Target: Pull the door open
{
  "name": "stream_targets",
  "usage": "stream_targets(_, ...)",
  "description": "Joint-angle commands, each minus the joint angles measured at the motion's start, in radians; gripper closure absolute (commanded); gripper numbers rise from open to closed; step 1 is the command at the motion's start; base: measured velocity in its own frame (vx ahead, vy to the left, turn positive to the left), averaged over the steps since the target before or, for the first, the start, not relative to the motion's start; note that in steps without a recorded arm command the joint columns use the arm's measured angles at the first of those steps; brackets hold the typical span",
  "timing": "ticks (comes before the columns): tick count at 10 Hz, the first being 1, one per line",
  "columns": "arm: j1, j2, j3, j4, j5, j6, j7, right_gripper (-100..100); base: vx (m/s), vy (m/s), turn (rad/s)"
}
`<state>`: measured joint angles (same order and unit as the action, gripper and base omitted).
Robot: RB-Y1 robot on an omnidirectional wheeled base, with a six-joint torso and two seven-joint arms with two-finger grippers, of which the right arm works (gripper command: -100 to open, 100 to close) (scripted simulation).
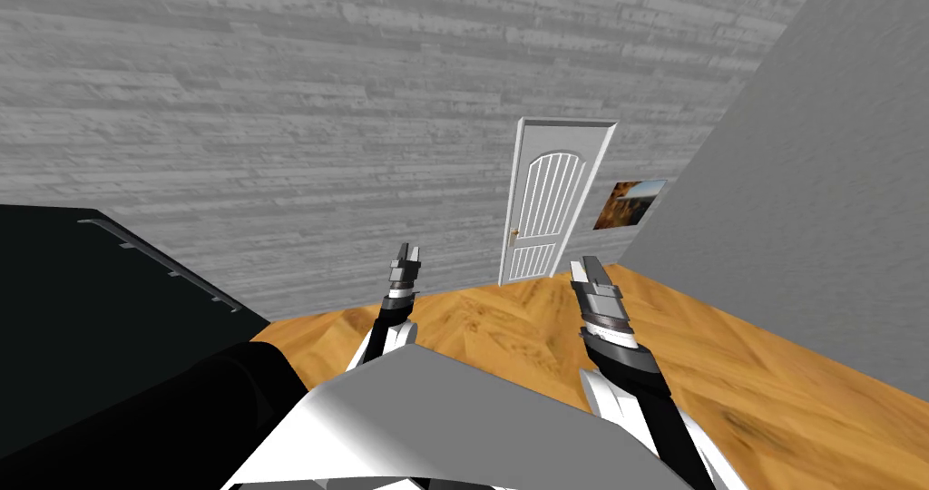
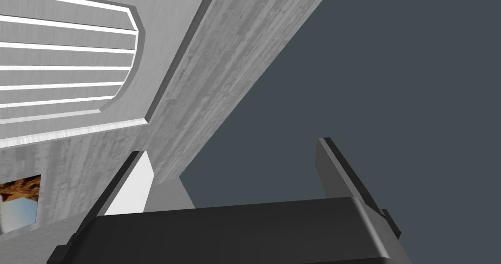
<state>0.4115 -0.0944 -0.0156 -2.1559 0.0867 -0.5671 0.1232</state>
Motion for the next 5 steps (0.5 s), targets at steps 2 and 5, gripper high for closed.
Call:
stream_targets(2, -0.028, -0.016, -0.005, 0.059, 0.023, -0.008, 0.026, -100, 0.109, -0.001, 0.014)
stream_targets(5, -0.058, -0.032, -0.010, 0.124, 0.048, -0.017, 0.053, -100, 0.097, -0.022, 0.012)
